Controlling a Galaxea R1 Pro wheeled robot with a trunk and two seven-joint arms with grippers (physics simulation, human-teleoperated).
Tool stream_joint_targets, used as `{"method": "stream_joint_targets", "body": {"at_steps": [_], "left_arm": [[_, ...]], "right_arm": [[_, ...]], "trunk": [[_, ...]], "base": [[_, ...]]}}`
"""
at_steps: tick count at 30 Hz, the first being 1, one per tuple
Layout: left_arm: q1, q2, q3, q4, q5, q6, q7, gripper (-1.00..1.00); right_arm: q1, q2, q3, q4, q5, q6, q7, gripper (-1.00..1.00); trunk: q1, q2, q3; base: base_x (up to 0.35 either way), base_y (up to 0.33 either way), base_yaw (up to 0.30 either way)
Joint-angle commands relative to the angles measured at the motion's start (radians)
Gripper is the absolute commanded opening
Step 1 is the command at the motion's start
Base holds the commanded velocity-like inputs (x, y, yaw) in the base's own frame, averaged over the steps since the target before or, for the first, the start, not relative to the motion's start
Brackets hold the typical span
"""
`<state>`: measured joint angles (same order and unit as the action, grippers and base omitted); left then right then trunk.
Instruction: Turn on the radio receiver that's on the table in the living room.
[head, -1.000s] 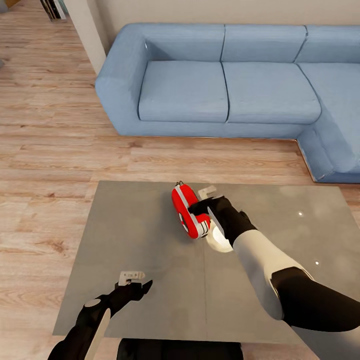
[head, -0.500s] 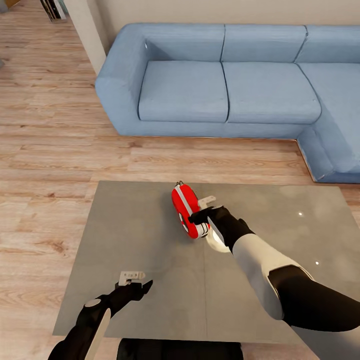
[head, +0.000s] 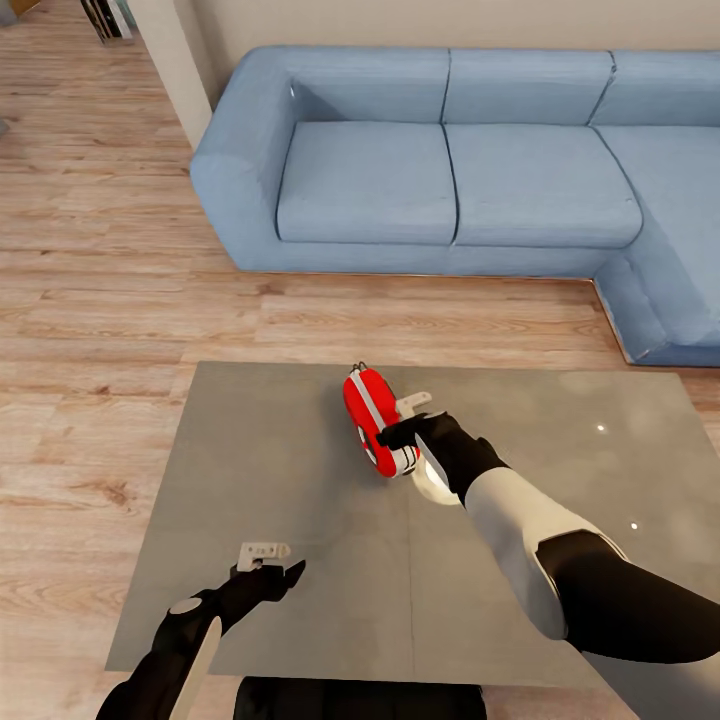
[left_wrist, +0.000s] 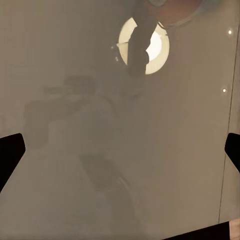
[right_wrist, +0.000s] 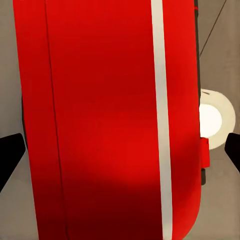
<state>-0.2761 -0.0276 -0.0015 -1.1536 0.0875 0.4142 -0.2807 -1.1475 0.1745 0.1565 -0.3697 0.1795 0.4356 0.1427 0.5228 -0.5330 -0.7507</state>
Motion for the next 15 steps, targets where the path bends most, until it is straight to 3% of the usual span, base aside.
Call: {"method": "stream_joint_targets", "body": {"at_steps": [1, 15], "left_arm": [[0.0, 0.0, 0.0, 0.0, 0.0, 0.0, 0.0, 1.0], [0.0, 0.0, 0.0, 0.0, 0.001, 0.0, 0.0, 1.0]], "right_arm": [[0.0, 0.0, 0.0, 0.0, 0.0, 0.0, 0.0, -1.0], [0.0, 0.0, -0.002, 0.0, 0.001, 0.001, 0.0, -1.0]], "trunk": [[0.0, 0.0, 0.0], [0.0, 0.0, 0.0]], "base": [[0.0, 0.0, 0.0], [0.0, 0.0, 0.0]]}}
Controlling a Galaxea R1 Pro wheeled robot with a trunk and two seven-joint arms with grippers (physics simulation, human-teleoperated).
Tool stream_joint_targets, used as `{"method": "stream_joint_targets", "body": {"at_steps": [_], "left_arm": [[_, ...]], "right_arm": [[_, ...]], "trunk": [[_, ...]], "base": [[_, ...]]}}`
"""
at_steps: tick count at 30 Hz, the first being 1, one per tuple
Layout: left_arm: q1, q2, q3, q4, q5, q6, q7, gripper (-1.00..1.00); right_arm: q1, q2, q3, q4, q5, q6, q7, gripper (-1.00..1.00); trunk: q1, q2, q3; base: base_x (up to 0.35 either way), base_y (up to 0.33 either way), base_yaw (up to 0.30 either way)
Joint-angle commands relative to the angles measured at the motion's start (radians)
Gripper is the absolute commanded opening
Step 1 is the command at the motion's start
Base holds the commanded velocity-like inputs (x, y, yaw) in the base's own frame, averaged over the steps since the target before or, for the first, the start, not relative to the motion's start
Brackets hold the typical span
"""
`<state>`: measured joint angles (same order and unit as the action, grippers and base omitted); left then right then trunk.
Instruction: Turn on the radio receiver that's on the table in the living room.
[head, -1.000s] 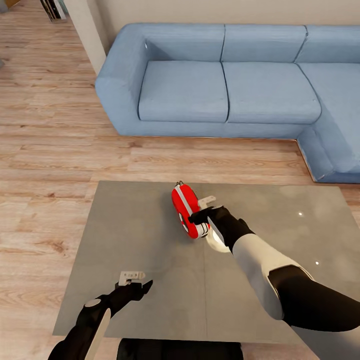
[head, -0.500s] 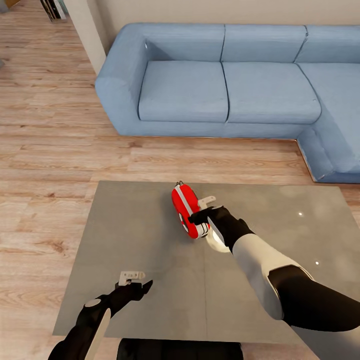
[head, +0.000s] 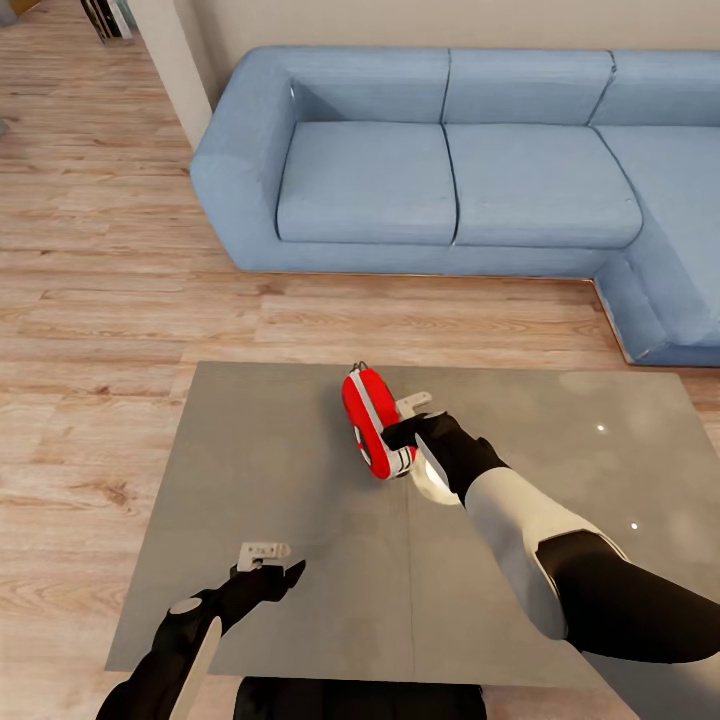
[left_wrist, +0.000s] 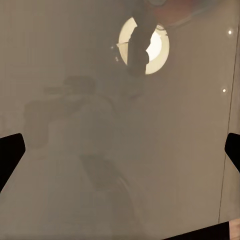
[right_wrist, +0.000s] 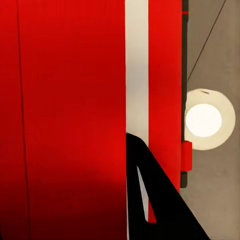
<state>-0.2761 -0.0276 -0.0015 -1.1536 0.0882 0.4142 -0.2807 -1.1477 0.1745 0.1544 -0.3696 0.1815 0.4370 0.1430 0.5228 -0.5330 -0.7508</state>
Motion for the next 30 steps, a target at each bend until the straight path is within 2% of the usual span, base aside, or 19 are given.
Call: {"method": "stream_joint_targets", "body": {"at_steps": [1, 5, 7, 9, 12, 13, 22, 25, 30], "left_arm": [[0.0, 0.0, 0.0, 0.0, 0.0, 0.0, 0.0, 1.0], [0.0, 0.0, 0.0, -0.001, -0.001, 0.0, 0.0, 1.0], [0.0, 0.0, 0.0, -0.001, -0.001, 0.0, 0.0, 1.0], [0.0, 0.0, 0.0, -0.001, -0.002, 0.0, 0.0, 1.0], [0.0, 0.0, 0.0, -0.002, -0.003, 0.0, 0.0, 1.0], [0.0, 0.0, 0.0, -0.007, -0.004, 0.0, 0.0, 1.0], [0.0, 0.0, 0.0, -0.007, -0.004, 0.0, 0.0, 1.0], [0.0, 0.0, 0.0, -0.007, -0.004, 0.001, 0.0, 1.0], [0.0, 0.0, 0.0, -0.007, -0.004, 0.0, 0.0, 1.0]], "right_arm": [[0.0, 0.0, 0.0, 0.0, 0.001, 0.0, 0.0, -1.0], [-0.001, 0.0, 0.001, -0.028, 0.004, 0.004, 0.004, -1.0], [-0.001, 0.0, 0.003, -0.08, 0.003, 0.012, 0.007, -1.0], [-0.001, 0.0, 0.004, -0.139, 0.002, 0.048, 0.013, -1.0], [0.002, 0.0, 0.005, -0.247, 0.002, 0.145, 0.027, -1.0], [0.154, -0.023, 0.007, -0.843, 0.001, 0.451, 0.081, -1.0], [0.165, -0.05, 0.007, -0.942, 0.001, 0.516, 0.126, -1.0], [0.177, -0.054, 0.007, -0.984, 0.002, 0.539, 0.14, -1.0], [0.182, -0.056, 0.007, -1.001, 0.003, 0.548, 0.145, -1.0]], "trunk": [[0.0, 0.0, 0.0], [0.0, 0.0, 0.0], [0.0, 0.0, 0.0], [0.0, 0.0, 0.0], [0.0, 0.0, 0.0], [0.0, 0.0, 0.0], [0.0, 0.0, 0.0], [0.0, 0.0, 0.0], [0.0, 0.0, 0.0]], "base": [[0.0, 0.0, 0.0], [0.0, 0.0, 0.0], [0.0, 0.0, 0.0], [0.0, 0.0, 0.0], [0.0, 0.0, 0.0], [0.0, 0.0, 0.0], [0.0, 0.0, 0.0], [0.0, 0.0, 0.0], [0.0, 0.0, 0.0]]}}
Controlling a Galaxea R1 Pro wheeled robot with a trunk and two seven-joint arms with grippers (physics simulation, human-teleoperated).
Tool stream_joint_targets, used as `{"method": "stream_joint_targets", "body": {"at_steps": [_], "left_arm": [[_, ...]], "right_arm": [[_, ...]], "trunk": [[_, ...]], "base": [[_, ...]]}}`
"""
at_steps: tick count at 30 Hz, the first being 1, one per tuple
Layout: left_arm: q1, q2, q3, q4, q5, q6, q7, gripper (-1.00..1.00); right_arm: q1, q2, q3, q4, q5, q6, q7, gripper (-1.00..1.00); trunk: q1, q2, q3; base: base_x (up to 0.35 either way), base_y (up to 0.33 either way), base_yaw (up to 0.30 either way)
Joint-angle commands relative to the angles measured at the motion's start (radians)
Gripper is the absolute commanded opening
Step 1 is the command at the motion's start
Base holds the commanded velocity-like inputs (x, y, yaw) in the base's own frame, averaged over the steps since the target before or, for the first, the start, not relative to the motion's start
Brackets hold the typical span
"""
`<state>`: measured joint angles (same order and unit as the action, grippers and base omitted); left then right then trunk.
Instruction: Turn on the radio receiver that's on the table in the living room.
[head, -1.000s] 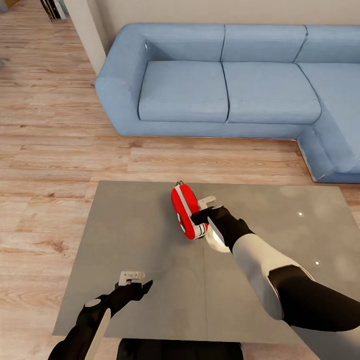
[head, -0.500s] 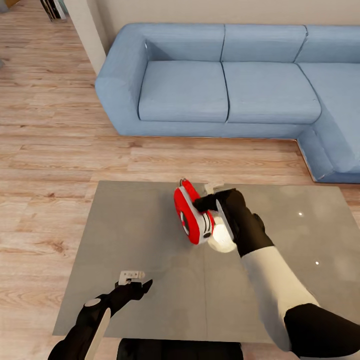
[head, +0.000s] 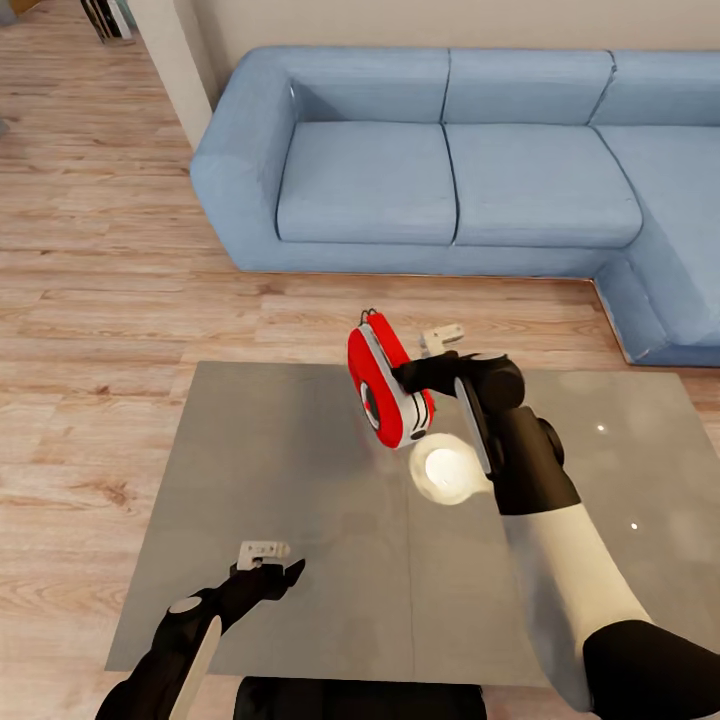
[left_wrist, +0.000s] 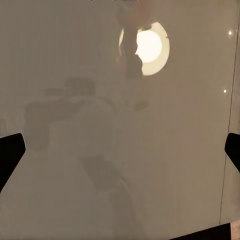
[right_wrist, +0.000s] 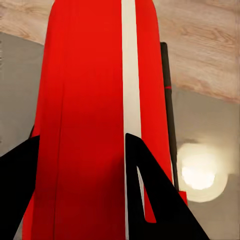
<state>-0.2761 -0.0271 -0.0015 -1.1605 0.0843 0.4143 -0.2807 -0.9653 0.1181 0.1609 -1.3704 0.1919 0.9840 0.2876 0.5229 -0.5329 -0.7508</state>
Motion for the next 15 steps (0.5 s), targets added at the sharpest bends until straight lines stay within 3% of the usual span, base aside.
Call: {"method": "stream_joint_targets", "body": {"at_steps": [1, 5, 9, 13, 15], "left_arm": [[0.0, 0.0, 0.0, 0.0, 0.0, 0.001, 0.0, 1.0], [0.0, 0.0, 0.0, -0.001, 0.0, 0.001, 0.0, 1.0], [0.0, 0.0, -0.001, -0.004, 0.0, 0.001, -0.001, 1.0], [0.0, 0.0, -0.001, -0.02, 0.0, 0.007, -0.002, 1.0], [0.0, -0.002, -0.004, -0.045, 0.002, 0.034, -0.003, 1.0]], "right_arm": [[0.003, -0.002, 0.0, -0.002, -0.008, 0.003, 0.0, -1.0], [0.011, -0.028, 0.0, -0.003, -0.011, 0.063, 0.014, -1.0], [0.012, -0.04, -0.001, -0.006, -0.009, 0.063, 0.063, -1.0], [0.017, -0.09, 0.001, -0.016, -0.01, 0.063, 0.101, -1.0], [0.057, -0.114, 0.004, -0.037, -0.011, 0.063, 0.118, -1.0]], "trunk": [[0.0, 0.0, 0.0], [0.0, 0.0, 0.0], [0.0, 0.0, 0.0], [0.0, 0.0, 0.0], [0.0, 0.0, 0.0]], "base": [[0.0, 0.0, 0.0], [0.0, 0.0, 0.0], [0.0, 0.0, 0.0], [0.0, 0.0, 0.0], [0.0, 0.0, 0.0]]}}
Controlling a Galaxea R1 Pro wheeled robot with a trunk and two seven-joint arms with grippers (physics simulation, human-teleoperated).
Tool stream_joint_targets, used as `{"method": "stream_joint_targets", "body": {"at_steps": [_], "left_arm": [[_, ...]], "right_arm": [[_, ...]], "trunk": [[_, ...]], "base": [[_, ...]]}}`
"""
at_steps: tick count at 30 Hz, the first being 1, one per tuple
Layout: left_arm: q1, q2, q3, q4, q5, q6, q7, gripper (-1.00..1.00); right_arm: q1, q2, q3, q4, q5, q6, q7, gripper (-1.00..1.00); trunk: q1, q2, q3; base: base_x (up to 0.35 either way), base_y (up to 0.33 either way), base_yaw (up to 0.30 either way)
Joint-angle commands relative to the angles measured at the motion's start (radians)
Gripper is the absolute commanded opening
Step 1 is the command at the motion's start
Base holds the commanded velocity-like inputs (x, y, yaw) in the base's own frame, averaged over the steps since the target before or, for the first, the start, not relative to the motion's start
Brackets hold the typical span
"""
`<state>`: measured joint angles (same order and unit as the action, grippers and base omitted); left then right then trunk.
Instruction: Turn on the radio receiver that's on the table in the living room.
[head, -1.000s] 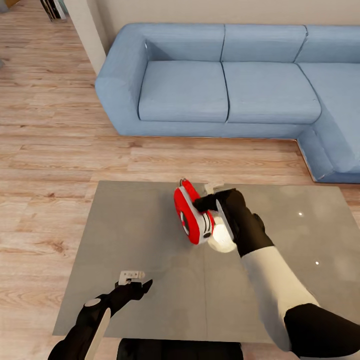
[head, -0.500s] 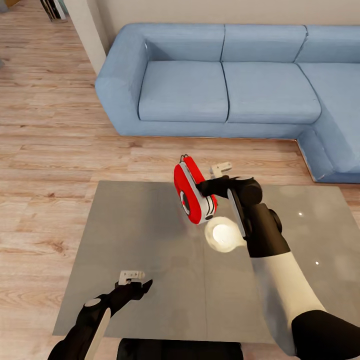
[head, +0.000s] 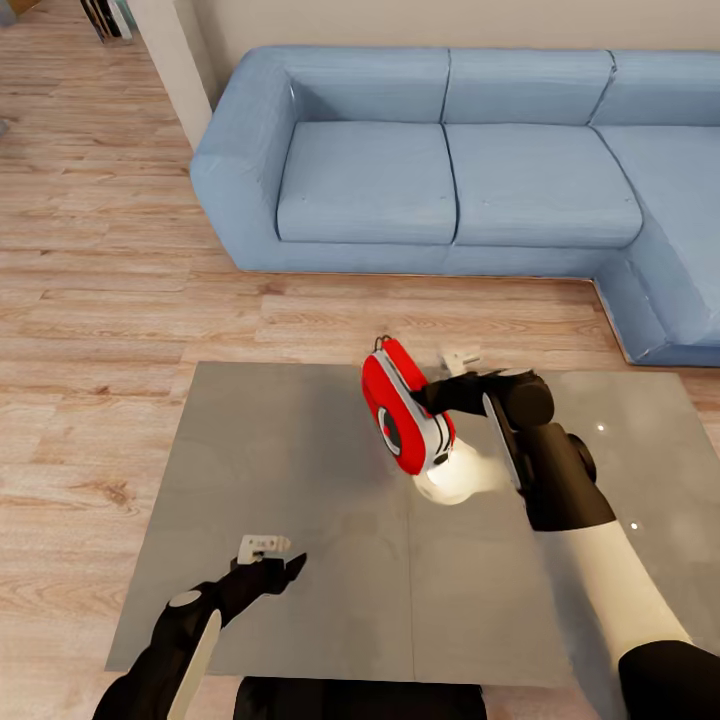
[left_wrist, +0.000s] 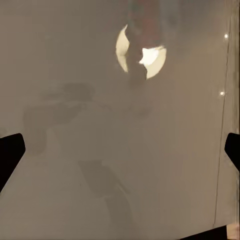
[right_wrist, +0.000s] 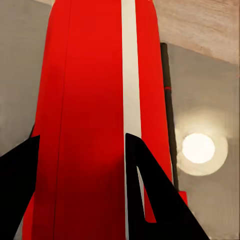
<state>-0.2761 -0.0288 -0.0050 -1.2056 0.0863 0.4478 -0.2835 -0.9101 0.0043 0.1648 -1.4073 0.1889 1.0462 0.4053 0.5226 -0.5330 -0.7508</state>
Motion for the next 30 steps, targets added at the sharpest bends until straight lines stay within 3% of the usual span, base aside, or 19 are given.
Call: {"method": "stream_joint_targets", "body": {"at_steps": [1, 4, 5, 7, 13, 20, 30], "left_arm": [[0.0, 0.0, -0.001, -0.006, 0.001, 0.007, 0.0, 1.0], [0.0, -0.011, -0.004, -0.036, 0.03, 0.03, -0.001, 1.0], [0.0, -0.03, -0.007, -0.055, 0.065, 0.051, -0.003, 1.0], [0.0, -0.052, -0.012, -0.067, 0.087, 0.075, -0.003, 1.0], [0.0, -0.097, -0.017, -0.113, 0.101, 0.113, -0.003, 1.0], [0.0, -0.113, -0.018, -0.18, 0.104, 0.186, -0.003, 1.0], [0.0, -0.116, -0.018, -0.196, 0.104, 0.199, -0.003, 1.0]], "right_arm": [[0.014, -0.005, 0.001, -0.006, -0.008, 0.001, 0.004, -1.0], [0.07, -0.029, 0.003, -0.041, -0.008, 0.001, 0.022, -1.0], [0.094, -0.043, 0.006, -0.069, -0.007, 0.001, 0.048, -1.0], [0.104, -0.052, 0.014, -0.084, -0.006, 0.001, 0.084, -1.0], [0.114, -0.056, 0.026, -0.096, -0.002, 0.001, 0.125, -1.0], [0.142, -0.055, 0.028, -0.102, 0.001, 0.001, 0.129, -1.0], [0.146, -0.056, 0.028, -0.114, -0.003, 0.001, 0.13, -1.0]], "trunk": [[0.0, 0.0, 0.0], [0.0, 0.0, 0.0], [0.0, 0.0, 0.0], [0.0, 0.0, 0.0], [0.0, 0.0, 0.0], [0.0, 0.0, 0.0], [0.0, 0.0, 0.0]], "base": [[0.0, 0.0, 0.0], [0.0, 0.0, 0.0], [0.0, 0.0, 0.0], [0.0, 0.0, 0.0], [0.0, 0.0, 0.0], [0.0, 0.0, 0.0], [0.0, 0.0, 0.0]]}}
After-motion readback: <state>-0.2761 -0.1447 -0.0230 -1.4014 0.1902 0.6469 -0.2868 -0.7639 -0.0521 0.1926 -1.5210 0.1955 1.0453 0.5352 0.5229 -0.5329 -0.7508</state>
